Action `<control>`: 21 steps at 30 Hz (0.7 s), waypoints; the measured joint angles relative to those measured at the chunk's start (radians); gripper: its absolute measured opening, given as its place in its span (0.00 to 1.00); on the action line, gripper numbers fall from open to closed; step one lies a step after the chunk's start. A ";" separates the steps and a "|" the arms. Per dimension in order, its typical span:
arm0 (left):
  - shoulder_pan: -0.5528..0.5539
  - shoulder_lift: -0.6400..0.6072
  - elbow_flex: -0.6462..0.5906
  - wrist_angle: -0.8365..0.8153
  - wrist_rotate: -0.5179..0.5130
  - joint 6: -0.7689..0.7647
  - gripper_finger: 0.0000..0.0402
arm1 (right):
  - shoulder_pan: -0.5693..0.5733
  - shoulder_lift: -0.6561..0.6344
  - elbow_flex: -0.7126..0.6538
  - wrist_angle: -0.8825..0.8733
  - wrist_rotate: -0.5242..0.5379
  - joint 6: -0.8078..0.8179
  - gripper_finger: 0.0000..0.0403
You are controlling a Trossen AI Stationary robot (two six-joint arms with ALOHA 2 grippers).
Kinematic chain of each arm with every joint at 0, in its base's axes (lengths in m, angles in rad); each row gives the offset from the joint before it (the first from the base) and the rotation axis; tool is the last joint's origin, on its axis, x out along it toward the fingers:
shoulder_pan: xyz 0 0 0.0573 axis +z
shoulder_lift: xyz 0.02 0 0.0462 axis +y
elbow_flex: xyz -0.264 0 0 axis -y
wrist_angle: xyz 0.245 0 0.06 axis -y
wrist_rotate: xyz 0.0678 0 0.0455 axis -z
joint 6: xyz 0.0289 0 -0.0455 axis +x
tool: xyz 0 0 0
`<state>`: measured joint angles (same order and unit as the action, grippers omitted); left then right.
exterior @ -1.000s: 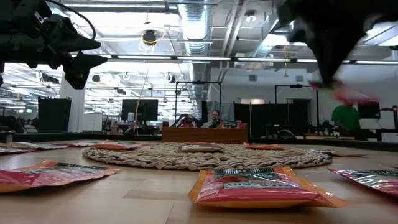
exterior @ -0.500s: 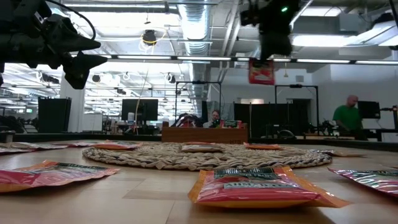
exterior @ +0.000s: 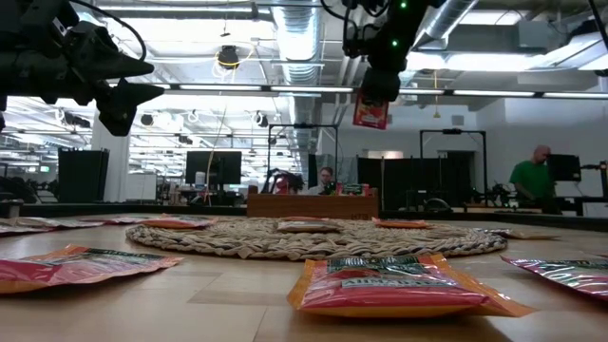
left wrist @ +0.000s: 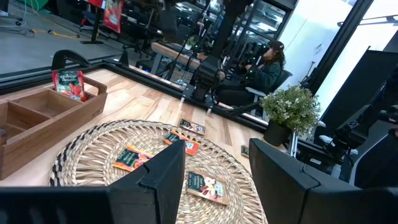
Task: Pick & Place Tea
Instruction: Put the red tea bag into the right section of the wooden organizer
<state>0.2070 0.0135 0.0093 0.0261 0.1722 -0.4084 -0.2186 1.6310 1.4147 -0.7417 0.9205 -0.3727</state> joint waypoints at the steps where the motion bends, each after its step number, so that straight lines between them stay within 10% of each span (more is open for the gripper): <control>1: 0.000 0.000 0.000 0.000 0.000 0.000 0.42 | -0.003 0.000 0.000 0.001 -0.003 -0.001 0.00; 21: 0.000 0.000 0.000 0.003 0.000 0.000 0.42 | -0.042 0.283 0.003 0.151 -0.065 0.002 0.00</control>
<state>0.2070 0.0133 0.0093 0.0287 0.1719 -0.4080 -0.2606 1.9137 1.4178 -0.5912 0.8556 -0.3710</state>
